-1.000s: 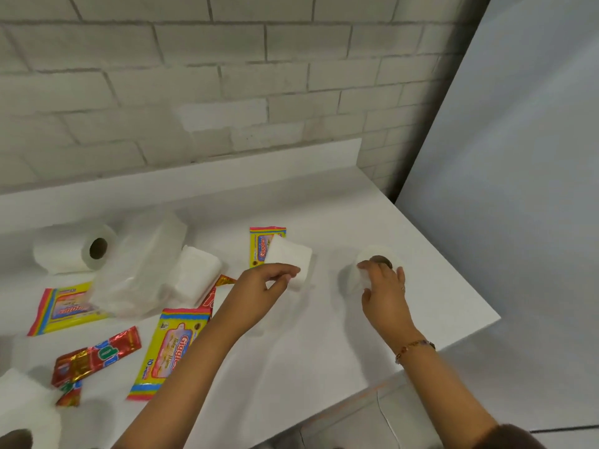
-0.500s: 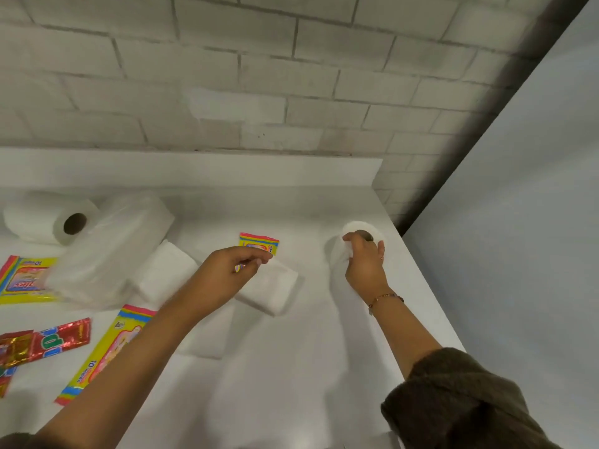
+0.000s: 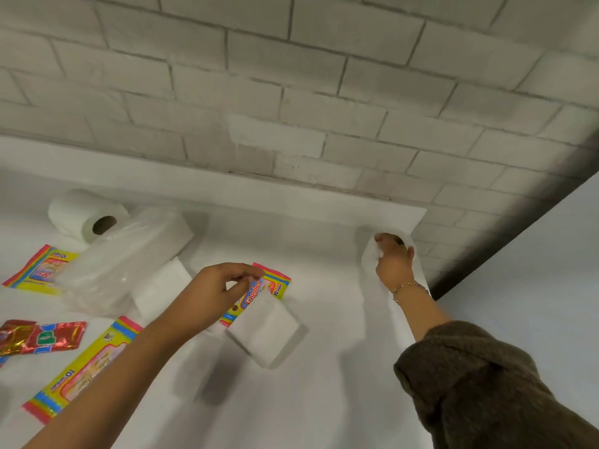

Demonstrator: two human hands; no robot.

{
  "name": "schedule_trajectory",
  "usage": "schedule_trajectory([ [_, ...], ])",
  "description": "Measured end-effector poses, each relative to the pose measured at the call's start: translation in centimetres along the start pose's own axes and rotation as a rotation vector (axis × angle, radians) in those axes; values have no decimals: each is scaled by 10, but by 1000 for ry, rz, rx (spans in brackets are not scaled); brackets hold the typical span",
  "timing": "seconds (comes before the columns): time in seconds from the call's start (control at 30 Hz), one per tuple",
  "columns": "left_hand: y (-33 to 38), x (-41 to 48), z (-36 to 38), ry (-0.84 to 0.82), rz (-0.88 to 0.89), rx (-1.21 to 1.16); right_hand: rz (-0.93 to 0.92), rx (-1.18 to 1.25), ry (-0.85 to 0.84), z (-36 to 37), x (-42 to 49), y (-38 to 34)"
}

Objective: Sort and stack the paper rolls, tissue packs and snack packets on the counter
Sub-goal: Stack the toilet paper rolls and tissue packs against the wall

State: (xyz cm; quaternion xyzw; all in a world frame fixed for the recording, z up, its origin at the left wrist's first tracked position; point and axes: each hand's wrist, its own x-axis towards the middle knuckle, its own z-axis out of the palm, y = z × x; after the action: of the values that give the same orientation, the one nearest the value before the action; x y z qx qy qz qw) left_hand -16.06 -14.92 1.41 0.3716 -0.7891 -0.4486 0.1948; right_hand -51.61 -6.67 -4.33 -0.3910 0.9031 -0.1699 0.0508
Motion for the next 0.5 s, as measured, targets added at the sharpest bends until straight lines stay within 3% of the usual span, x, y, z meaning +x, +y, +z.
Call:
schedule_trajectory([
  [0.27,-8,-9,-19,7,-12,-8,61,-170,-14,-8,-2,-13],
  [0.4,-19,-24,-50,32,12,-11,22,68,231,-13,-46,-76],
  [0.5,-34,-38,-77,60,11,-21,-74,247,244,3,-91,-131],
])
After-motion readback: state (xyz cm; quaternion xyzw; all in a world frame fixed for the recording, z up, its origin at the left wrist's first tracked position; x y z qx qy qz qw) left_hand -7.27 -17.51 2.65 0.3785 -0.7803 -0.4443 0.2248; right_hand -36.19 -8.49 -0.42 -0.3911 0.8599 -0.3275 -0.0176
